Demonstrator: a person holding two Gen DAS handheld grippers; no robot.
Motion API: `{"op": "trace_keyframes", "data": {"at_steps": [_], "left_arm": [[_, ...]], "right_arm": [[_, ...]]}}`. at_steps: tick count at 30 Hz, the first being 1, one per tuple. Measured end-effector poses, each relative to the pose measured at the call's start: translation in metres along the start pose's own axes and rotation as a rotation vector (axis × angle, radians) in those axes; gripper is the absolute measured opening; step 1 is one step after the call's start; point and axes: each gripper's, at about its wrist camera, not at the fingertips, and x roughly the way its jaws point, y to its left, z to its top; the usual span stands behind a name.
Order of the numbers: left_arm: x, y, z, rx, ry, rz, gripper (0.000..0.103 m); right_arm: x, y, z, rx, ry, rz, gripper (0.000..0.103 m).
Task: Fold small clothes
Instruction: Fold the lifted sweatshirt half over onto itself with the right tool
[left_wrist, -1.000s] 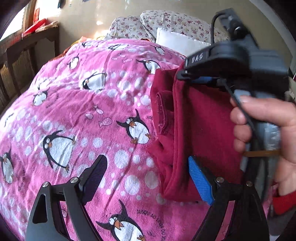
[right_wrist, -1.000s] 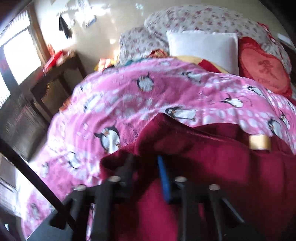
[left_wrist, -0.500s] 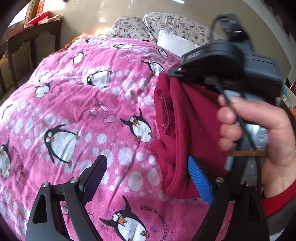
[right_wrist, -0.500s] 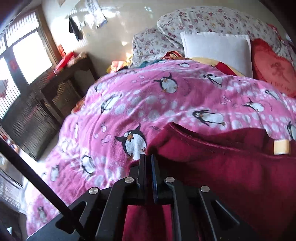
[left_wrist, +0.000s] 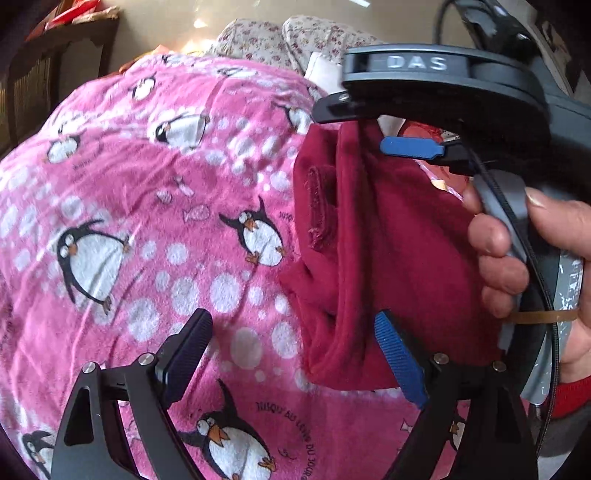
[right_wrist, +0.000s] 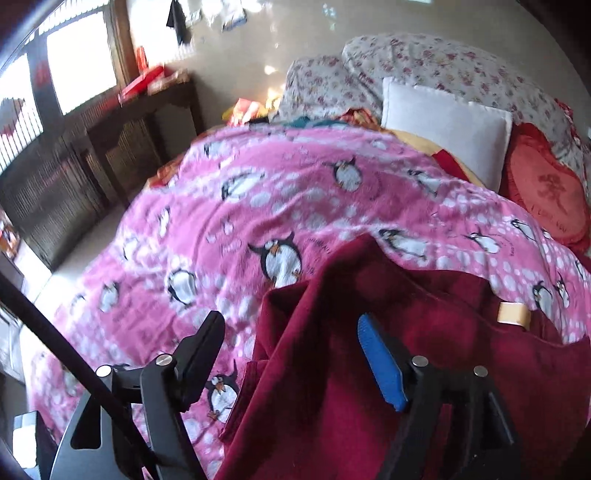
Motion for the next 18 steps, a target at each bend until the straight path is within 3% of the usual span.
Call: {"op": "trace_keyframes", "data": {"at_steps": [8,14,18], "left_arm": [[0.015,0.001,0.004,-0.011,0.019,-0.042,0.103],[0.021,-0.005,0.009,-0.024,0.016,-0.055,0.103],[0.021,-0.001,0.012,-0.039,0.008,-0.073,0.103]], "right_arm": [[0.037,0.009,0.003,-0.049,0.08,-0.072,0.085],[0.042,0.009,0.0,-0.042,0.079,-0.072,0.09],[0.041,0.01,-0.003,-0.053,0.078,-0.078,0.086]]}}
